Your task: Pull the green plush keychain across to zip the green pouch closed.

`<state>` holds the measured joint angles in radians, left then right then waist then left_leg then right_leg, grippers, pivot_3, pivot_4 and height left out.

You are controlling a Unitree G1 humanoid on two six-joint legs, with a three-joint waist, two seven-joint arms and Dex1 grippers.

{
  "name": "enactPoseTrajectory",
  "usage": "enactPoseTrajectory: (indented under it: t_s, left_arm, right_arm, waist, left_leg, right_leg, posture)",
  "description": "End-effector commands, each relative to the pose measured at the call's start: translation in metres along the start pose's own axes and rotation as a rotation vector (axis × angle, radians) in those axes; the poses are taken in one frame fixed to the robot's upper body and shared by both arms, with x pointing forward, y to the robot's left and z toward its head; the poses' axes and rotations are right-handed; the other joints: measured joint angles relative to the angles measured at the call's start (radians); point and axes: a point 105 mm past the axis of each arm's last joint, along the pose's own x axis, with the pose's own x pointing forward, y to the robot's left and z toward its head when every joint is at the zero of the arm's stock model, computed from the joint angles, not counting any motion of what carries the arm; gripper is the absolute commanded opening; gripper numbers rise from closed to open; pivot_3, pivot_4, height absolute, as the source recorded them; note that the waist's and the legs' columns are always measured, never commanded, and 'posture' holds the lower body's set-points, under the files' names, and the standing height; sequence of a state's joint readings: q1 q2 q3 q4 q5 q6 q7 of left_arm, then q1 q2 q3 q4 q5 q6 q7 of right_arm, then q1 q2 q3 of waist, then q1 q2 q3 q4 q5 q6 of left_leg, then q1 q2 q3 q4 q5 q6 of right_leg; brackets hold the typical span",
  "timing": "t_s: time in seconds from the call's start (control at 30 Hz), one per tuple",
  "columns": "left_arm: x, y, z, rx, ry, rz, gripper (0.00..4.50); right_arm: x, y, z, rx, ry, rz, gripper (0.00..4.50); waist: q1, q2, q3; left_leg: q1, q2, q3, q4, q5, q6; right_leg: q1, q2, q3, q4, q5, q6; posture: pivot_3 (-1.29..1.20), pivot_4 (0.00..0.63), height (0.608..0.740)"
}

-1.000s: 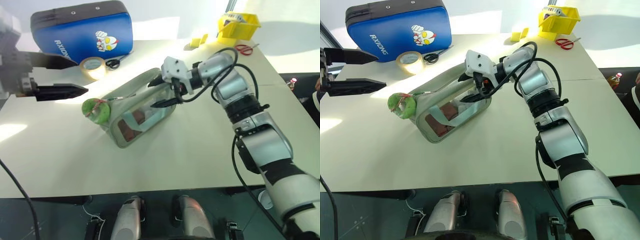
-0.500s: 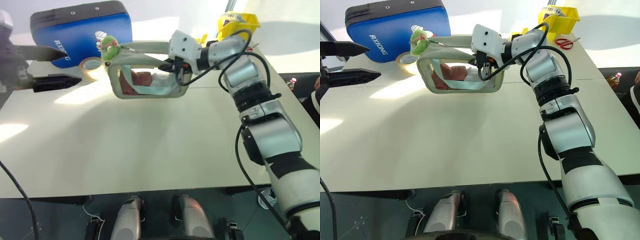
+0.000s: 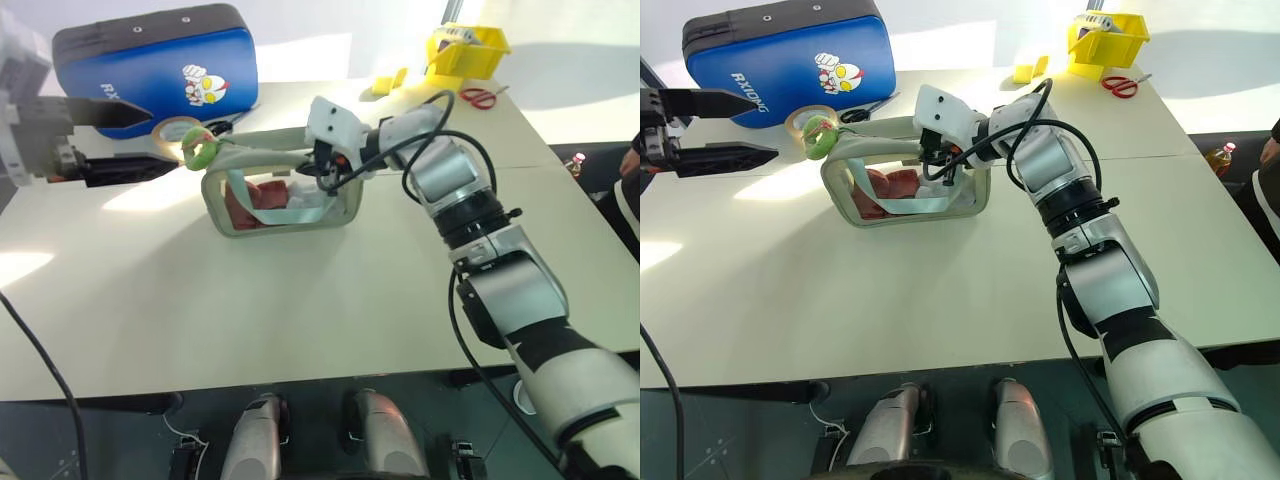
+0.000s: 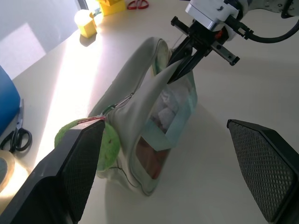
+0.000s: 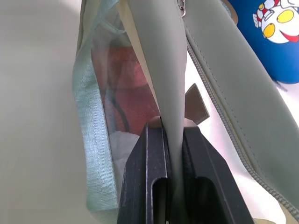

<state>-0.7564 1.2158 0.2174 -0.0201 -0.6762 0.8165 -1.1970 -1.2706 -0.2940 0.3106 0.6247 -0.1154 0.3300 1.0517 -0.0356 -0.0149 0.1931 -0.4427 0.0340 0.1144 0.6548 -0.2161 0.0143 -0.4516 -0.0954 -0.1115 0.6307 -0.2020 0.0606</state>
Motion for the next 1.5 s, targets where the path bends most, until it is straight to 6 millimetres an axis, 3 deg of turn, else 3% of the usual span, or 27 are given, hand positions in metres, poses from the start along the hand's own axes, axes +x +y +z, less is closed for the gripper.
enactPoseTrajectory:
  t_s: [0.03, 0.3, 0.67, 0.77, 0.97, 1.0, 1.13, 1.33, 1.43, 1.5]
  left_arm:
    - [-0.005, -0.001, 0.011, 0.050, -0.024, 0.021, 4.50]
    - [-0.005, 0.001, 0.011, 0.056, -0.025, 0.019, 4.50]
    - [-0.002, 0.000, 0.010, 0.061, -0.020, 0.013, 4.50]
    - [-0.004, 0.003, 0.010, 0.066, -0.015, 0.029, 4.50]
    - [-0.008, 0.007, 0.006, 0.064, -0.009, 0.061, 4.50]
    - [-0.010, 0.009, 0.006, 0.061, -0.007, 0.073, 4.50]
    - [-0.021, 0.024, 0.002, 0.042, -0.020, 0.148, 4.50]
    - [-0.020, 0.055, -0.016, 0.002, -0.042, 0.252, 4.50]
    - [-0.013, 0.070, -0.022, -0.030, -0.072, 0.296, 4.50]
    - [-0.004, 0.079, -0.026, -0.060, -0.103, 0.316, 4.50]
  right_arm:
    - [-0.001, -0.011, 0.014, 0.015, -0.018, -0.073, 0.20]
    - [-0.001, -0.031, 0.014, 0.041, -0.006, -0.201, 0.20]
    - [0.007, -0.005, 0.008, 0.077, -0.028, -0.101, 0.20]
    - [0.002, -0.006, 0.012, 0.077, -0.059, -0.105, 1.18]
    - [-0.031, -0.016, 0.026, 0.044, -0.160, -0.129, 4.18]
    - [-0.041, -0.018, 0.023, 0.024, -0.154, -0.131, 4.42]
    - [-0.073, -0.019, 0.002, -0.081, -0.084, -0.120, 4.42]
    - [-0.071, -0.010, -0.020, -0.123, -0.024, -0.067, 4.42]
    - [-0.065, -0.012, -0.022, -0.105, -0.031, -0.073, 3.56]
    - [-0.062, -0.013, -0.023, -0.090, -0.035, -0.074, 2.56]
  waist:
    - [-0.004, 0.000, 0.000]
    - [-0.003, 0.000, 0.000]
    - [-0.006, 0.000, 0.000]
    - [-0.007, 0.000, 0.000]
    - [-0.002, 0.000, 0.000]
    - [0.000, 0.000, 0.000]
    - [0.014, 0.000, 0.000]
    - [0.015, 0.000, 0.000]
    - [0.018, 0.000, 0.000]
    - [0.021, 0.000, 0.000]
  left_leg:
    - [0.000, 0.000, 0.000, 0.000, 0.000, 0.000]
    - [0.000, 0.000, -0.001, 0.000, 0.000, 0.000]
    - [0.000, 0.000, -0.001, 0.000, 0.000, 0.000]
    - [0.000, 0.000, -0.001, 0.000, -0.001, 0.001]
    - [-0.001, 0.000, -0.001, 0.000, 0.000, 0.001]
    - [-0.001, 0.000, -0.001, 0.000, -0.001, 0.001]
    - [-0.001, -0.001, -0.001, 0.000, -0.003, 0.005]
    - [0.001, -0.001, 0.001, 0.001, -0.003, 0.005]
    - [0.000, -0.001, 0.002, 0.002, -0.003, 0.005]
    - [-0.001, -0.001, 0.002, 0.004, -0.003, 0.005]
  right_leg:
    - [0.000, 0.000, 0.000, 0.000, 0.000, 0.000]
    - [0.000, 0.000, 0.000, 0.000, 0.000, 0.000]
    - [0.000, 0.000, 0.000, 0.000, 0.000, 0.000]
    - [0.000, 0.000, 0.000, 0.000, 0.000, 0.000]
    - [0.000, 0.000, 0.000, 0.000, 0.000, 0.000]
    - [0.000, 0.000, 0.000, 0.000, 0.000, 0.000]
    - [0.001, -0.001, 0.000, -0.001, 0.000, 0.000]
    - [0.001, 0.001, 0.000, -0.001, -0.001, 0.000]
    - [0.000, 0.001, 0.000, 0.000, 0.000, -0.001]
    - [0.001, 0.001, 0.000, 0.000, 0.000, 0.000]
  posture:
    - [0.00, 0.150, 0.740]
    - [0.00, 0.150, 0.740]
    - [0.00, 0.150, 0.740]
    - [0.00, 0.150, 0.740]
    - [0.00, 0.150, 0.740]
    - [0.00, 0.150, 0.740]
    - [0.00, 0.150, 0.740]
    - [0.00, 0.150, 0.740]
    - [0.00, 0.150, 0.740]
    - [0.00, 0.150, 0.740]
